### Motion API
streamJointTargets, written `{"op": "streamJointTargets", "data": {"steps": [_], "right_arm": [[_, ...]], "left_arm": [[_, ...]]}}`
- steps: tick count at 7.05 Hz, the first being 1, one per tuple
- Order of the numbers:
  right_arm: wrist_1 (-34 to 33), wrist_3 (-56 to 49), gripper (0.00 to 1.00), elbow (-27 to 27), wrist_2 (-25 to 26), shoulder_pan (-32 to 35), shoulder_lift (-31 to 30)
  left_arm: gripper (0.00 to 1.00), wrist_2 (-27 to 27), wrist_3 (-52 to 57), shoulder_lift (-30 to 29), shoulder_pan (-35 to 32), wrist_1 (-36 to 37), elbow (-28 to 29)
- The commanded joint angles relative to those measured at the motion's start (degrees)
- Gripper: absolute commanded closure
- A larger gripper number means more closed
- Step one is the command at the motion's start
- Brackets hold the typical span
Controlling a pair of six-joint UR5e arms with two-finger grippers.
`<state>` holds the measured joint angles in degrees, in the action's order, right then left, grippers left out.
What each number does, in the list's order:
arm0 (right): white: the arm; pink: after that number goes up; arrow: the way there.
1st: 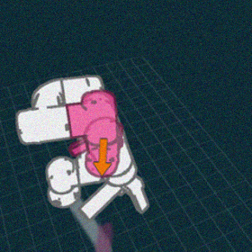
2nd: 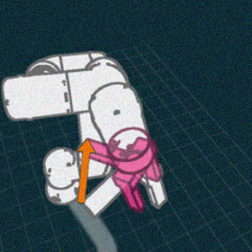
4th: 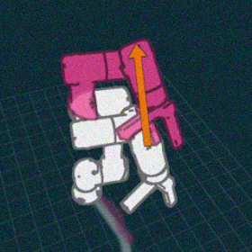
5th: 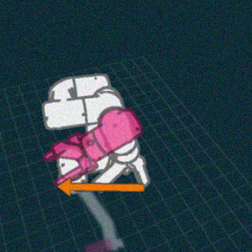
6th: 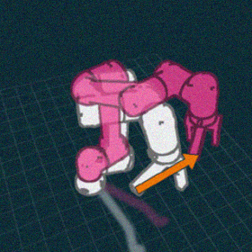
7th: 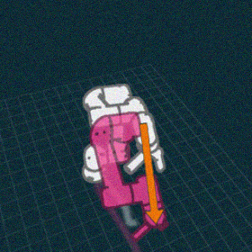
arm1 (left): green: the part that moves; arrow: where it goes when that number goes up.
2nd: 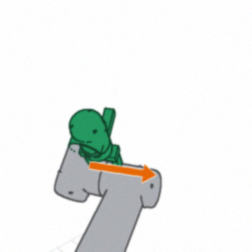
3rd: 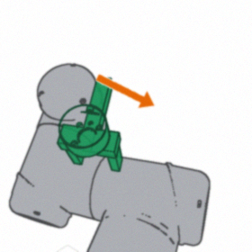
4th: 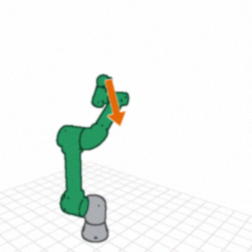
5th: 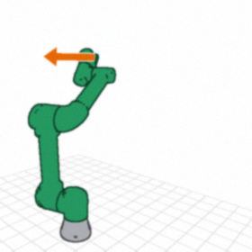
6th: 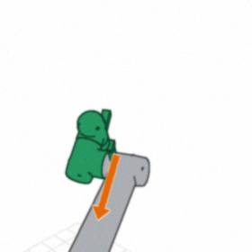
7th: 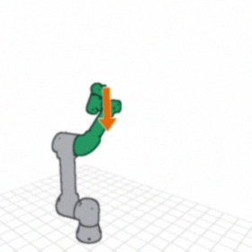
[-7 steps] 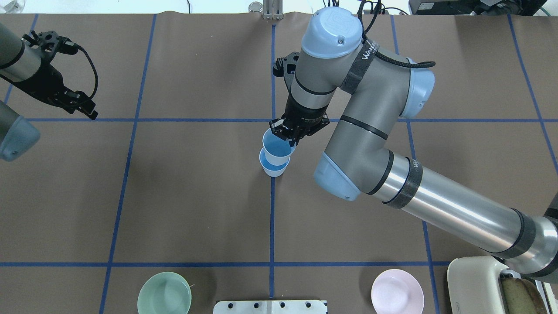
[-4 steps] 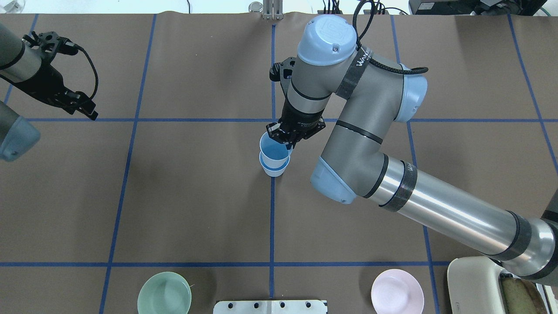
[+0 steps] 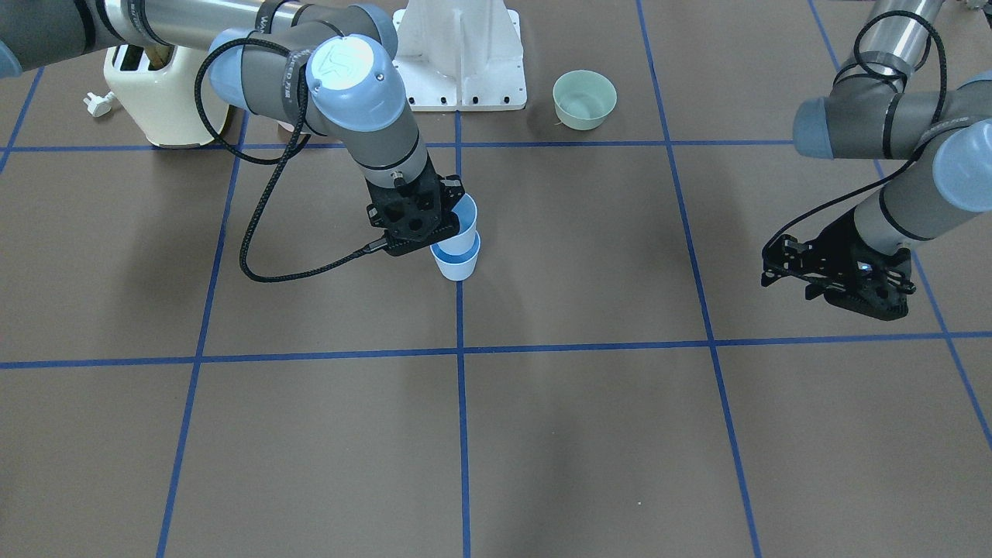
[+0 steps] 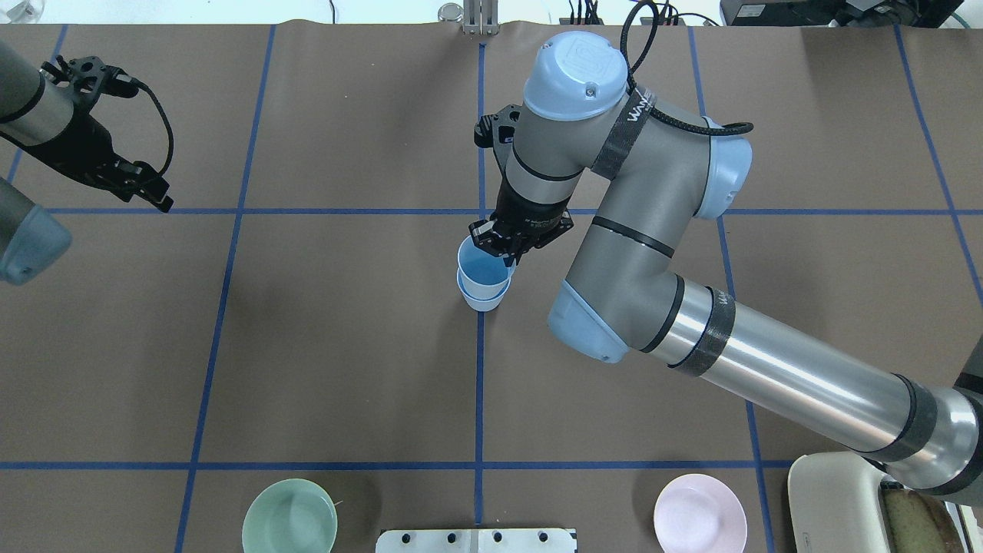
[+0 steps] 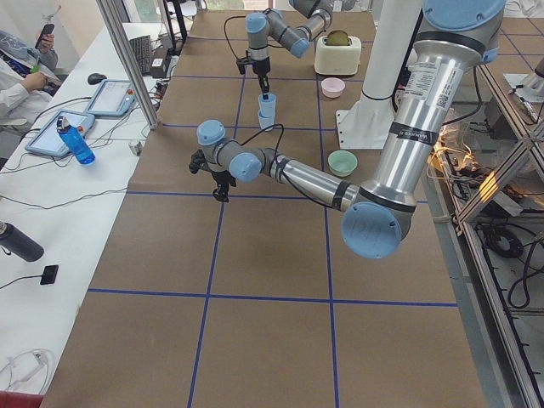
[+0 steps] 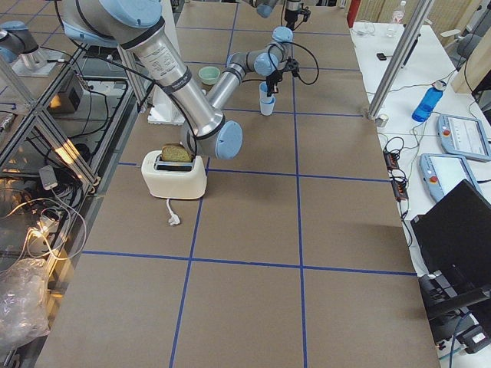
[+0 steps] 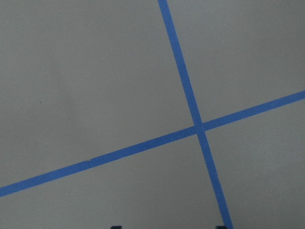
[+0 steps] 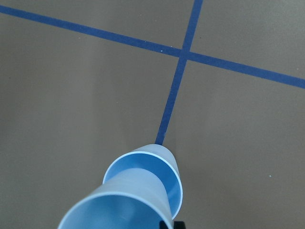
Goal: Stack blue cups with both arms
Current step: 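Lower the held cup into the center cup and open the right gripper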
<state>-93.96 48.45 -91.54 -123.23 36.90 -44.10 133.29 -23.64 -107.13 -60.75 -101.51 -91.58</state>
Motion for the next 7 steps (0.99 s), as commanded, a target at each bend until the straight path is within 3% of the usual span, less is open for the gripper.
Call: {"op": "streamJointTargets", "data": {"steps": [1,2,3,4,7], "right_arm": [[0.0,0.0,1.0,0.1,0.1,0.0,0.1],[0.1,0.2,1.0,0.0,0.5,0.0,0.0],[1.5,1.3,0.21,0.1,0.6,0.0,-0.3],[1.6,7.2,0.0,0.0,0.6,0.0,-0.3],[3.5,8.5,0.0,-2.1,0.5,1.5,-1.1]], "left_arm": [[0.28,-0.1,0.0,0.0,0.0,0.0,0.0],[0.28,0.0,0.0,0.0,0.1,0.0,0.0],[0.28,0.0,0.0,0.0,0.0,0.0,0.0],[0.28,0.0,0.0,0.0,0.0,0.1,0.0],[0.27,0.6,0.1,-0.4,-3.1,0.1,-0.4]]}}
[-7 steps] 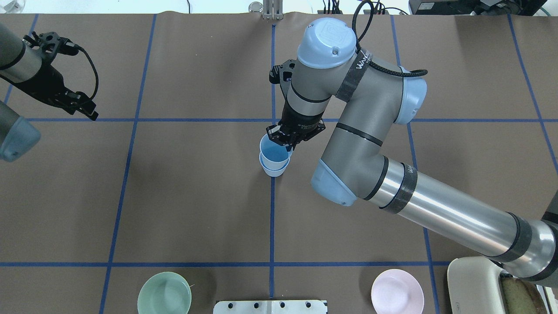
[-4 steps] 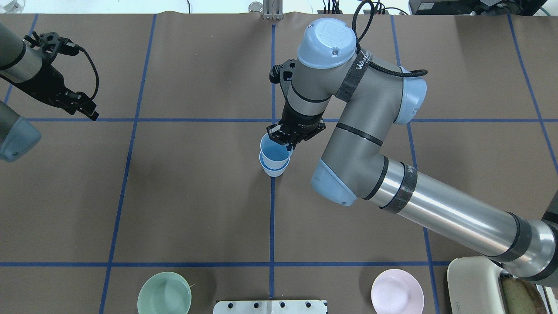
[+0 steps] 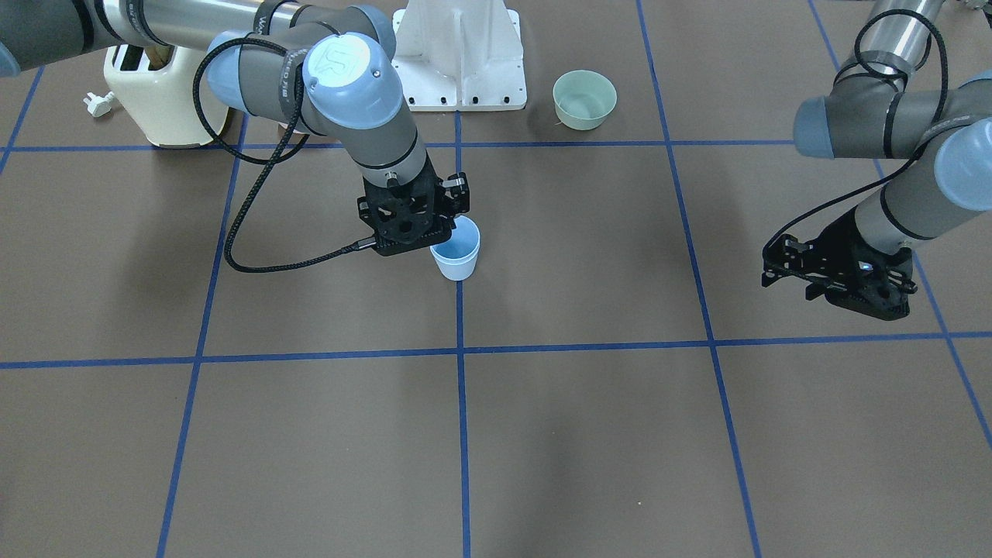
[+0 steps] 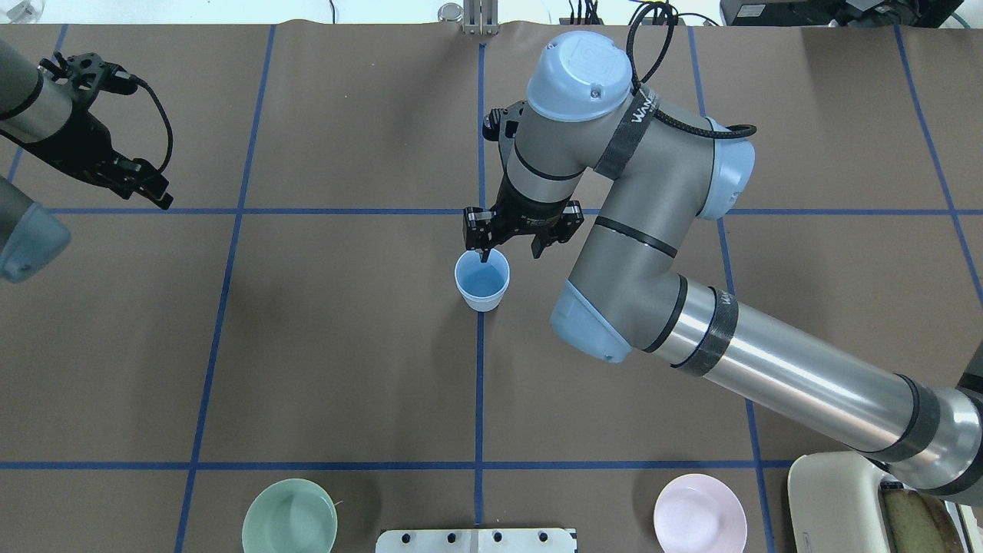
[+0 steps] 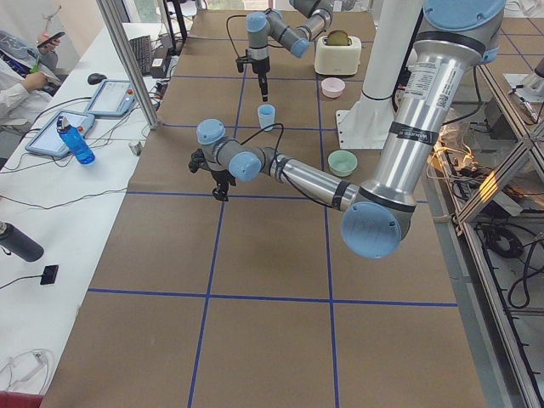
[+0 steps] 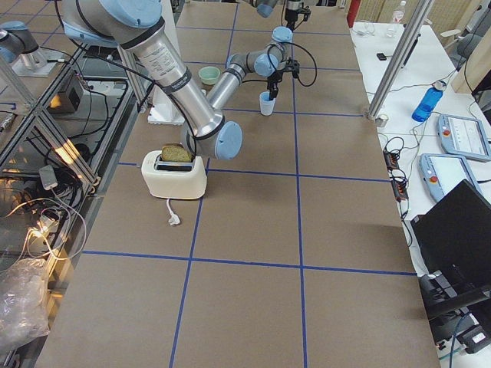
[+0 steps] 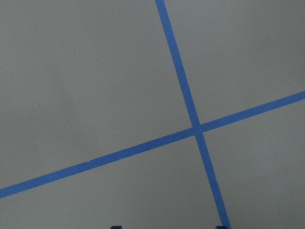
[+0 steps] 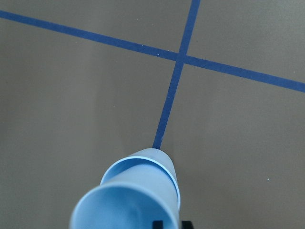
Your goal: Stack blue cups with both arms
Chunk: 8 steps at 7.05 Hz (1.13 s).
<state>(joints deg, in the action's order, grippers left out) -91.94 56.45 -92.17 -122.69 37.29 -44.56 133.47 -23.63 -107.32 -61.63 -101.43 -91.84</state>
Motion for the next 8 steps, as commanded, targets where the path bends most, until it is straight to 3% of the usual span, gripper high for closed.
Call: {"op": "streamJointTargets", "data": {"steps": [1,2,3,5,8], "right_arm": [[5.7,-0.3,0.0,-2.0,-1.0,4.3,-3.7],[12.1,-0.2,0.0,-2.0,-0.7,6.7,-6.9],[13.3,-0.4,0.0,-3.3,-1.0,11.4,-9.0],[13.2,-1.7,0.0,-5.5,-0.6,17.7,-12.5],[10.1,-12.2,0.0,-5.2,-4.8,29.7,-23.1]], "left_arm": [[0.24,2.7,0.1,-0.2,-5.1,-0.1,-0.5],[0.23,4.2,1.4,-0.2,-7.6,0.0,-1.3],[0.17,4.8,6.3,-0.1,-9.5,1.6,-1.3],[0.03,4.8,16.1,0.1,-14.5,8.9,-2.4],[0.01,4.2,31.8,0.1,-22.5,24.4,-1.9]]}}
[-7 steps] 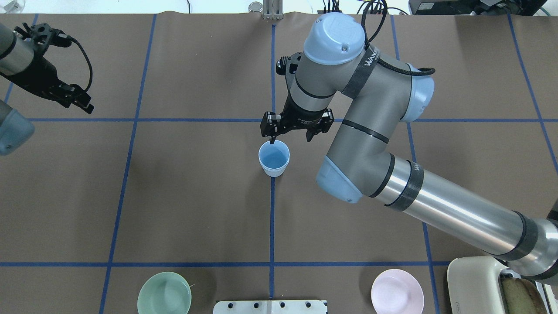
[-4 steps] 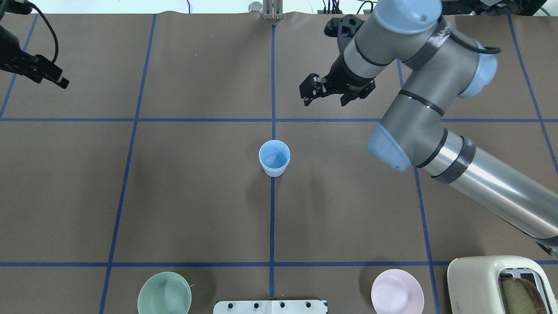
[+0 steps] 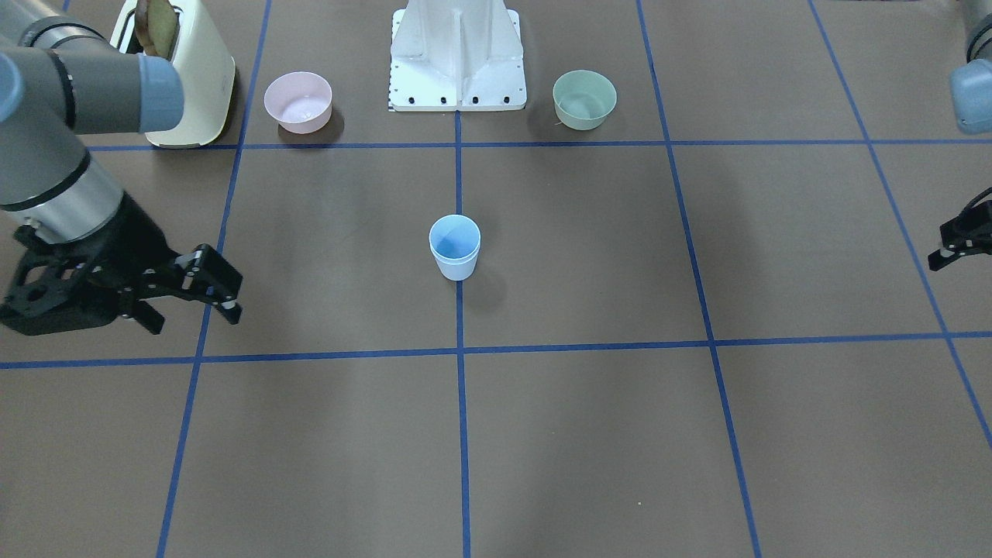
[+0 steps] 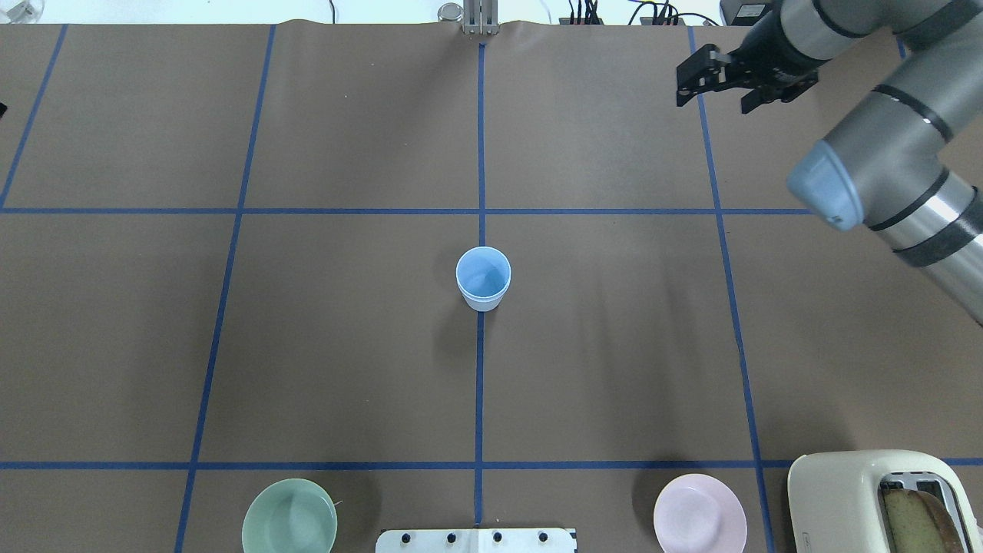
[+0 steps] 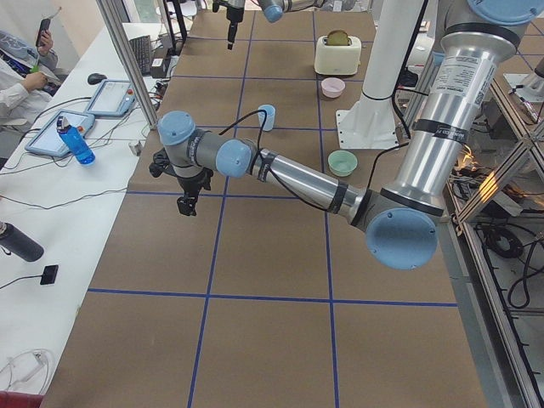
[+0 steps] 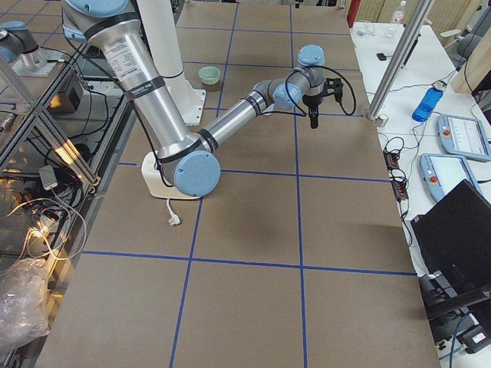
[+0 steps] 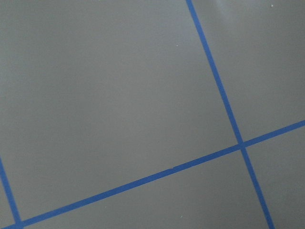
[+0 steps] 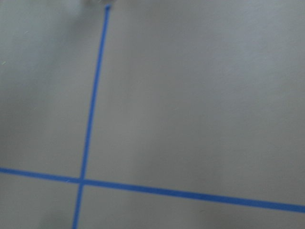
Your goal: Stack blue cups with both arms
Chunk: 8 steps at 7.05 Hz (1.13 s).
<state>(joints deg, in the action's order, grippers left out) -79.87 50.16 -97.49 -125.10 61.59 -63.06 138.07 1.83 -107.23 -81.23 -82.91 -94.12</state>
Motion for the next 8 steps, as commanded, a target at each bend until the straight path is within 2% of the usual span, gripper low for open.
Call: {"op": "streamJointTargets", "data": {"steps": [1,2,4,6,8], "right_arm": [[-6.7,-14.8,0.0,-0.1,-2.8,10.2,-7.3],[-12.0,-23.4,0.0,-0.3,-2.8,14.6,-9.4],[-16.4,-35.2,0.0,-0.9,-2.7,20.8,-16.3],[-16.1,-35.6,0.0,-0.9,-2.7,23.2,-22.3],[-15.9,-35.8,0.0,-5.3,-2.8,23.5,-29.6]], "left_arm": [[0.01,-0.7,8.5,0.1,-3.7,7.8,0.6],[0.01,-0.8,9.2,2.4,-4.7,7.8,0.5],[0.01,-1.9,13.7,5.5,-5.2,7.9,0.3],[0.01,-4.6,13.7,10.5,-5.3,7.7,-1.0],[0.01,-5.6,13.2,14.7,-5.3,7.6,-3.4]]}}
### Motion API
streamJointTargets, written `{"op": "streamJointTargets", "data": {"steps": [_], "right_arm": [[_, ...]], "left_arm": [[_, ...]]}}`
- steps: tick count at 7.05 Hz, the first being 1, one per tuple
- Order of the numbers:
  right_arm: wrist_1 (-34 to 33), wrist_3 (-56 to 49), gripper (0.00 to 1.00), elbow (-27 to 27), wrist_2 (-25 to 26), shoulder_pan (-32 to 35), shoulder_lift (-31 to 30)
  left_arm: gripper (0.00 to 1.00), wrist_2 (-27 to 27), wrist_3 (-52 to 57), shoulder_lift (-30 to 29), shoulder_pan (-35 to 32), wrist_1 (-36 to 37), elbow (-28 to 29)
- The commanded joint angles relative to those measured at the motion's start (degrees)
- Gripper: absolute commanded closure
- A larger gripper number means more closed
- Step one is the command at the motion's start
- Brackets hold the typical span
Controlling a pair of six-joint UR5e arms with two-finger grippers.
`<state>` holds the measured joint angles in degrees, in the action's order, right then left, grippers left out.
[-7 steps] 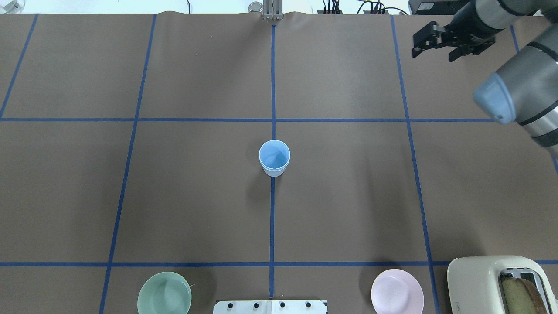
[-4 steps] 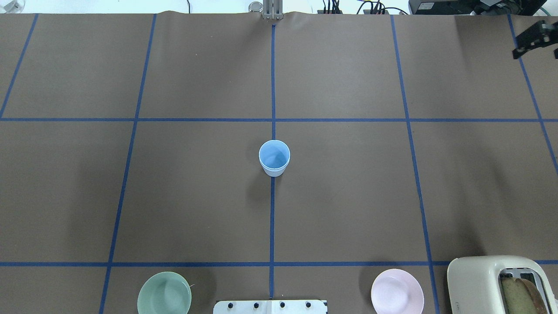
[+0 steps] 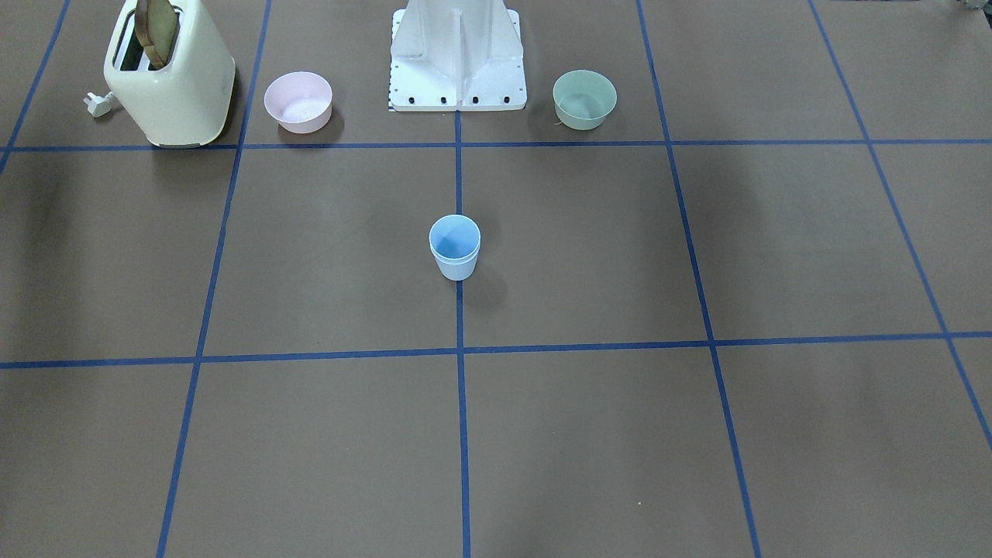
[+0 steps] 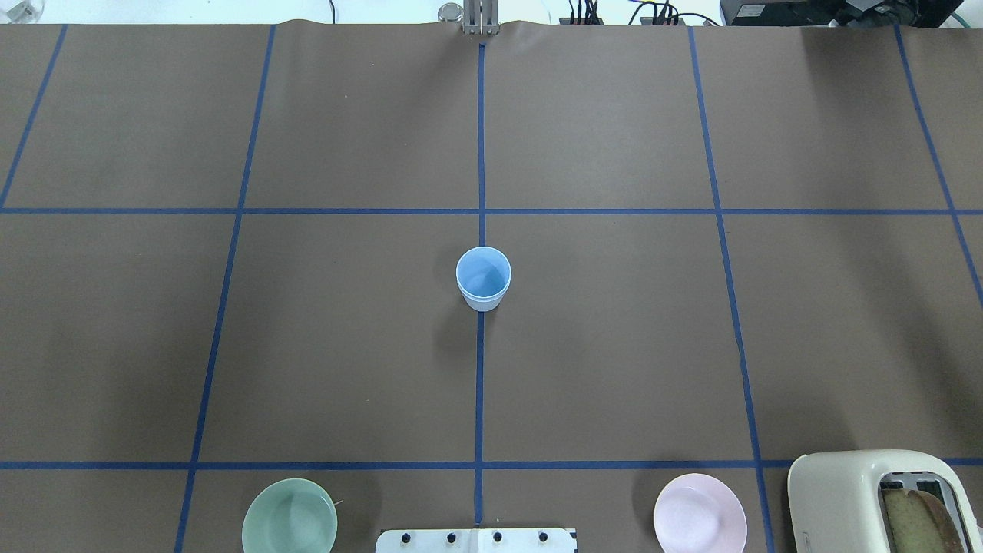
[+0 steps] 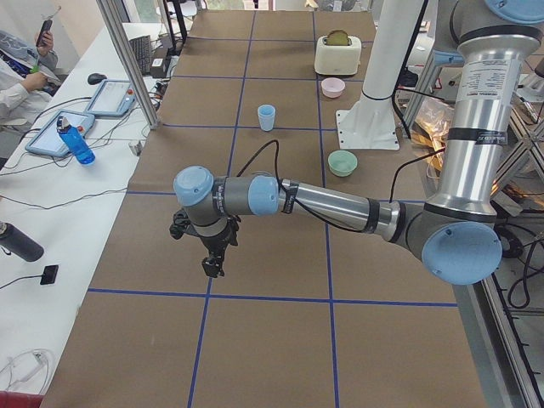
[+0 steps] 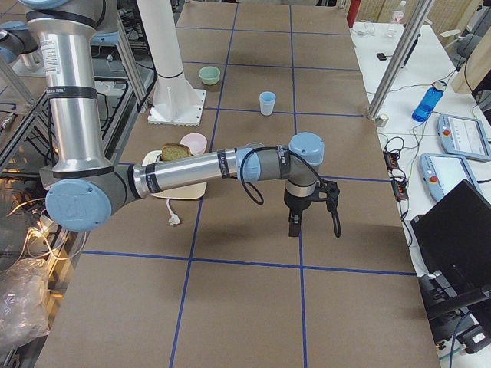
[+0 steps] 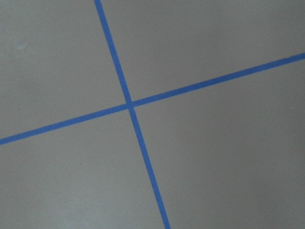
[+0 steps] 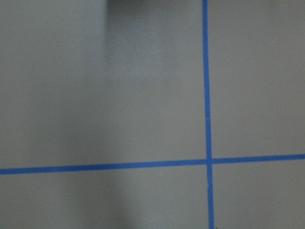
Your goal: Stack blue cups with both arms
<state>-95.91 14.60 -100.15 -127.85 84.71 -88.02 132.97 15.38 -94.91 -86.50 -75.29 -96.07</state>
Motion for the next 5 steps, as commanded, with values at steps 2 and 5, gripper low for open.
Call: {"op": "streamJointTargets", "data": {"steps": [2,5], "right_arm": [[0.1,-0.7,0.0,-5.1,-0.3,0.9,-7.9],[0.1,-0.7,0.0,-5.0,-1.9,0.9,-7.9]], "left_arm": [[0.01,-0.5,-0.4,2.7,0.0,0.0,-1.8],[0.01,-0.6,-0.4,2.8,0.0,0.1,-1.7]]}}
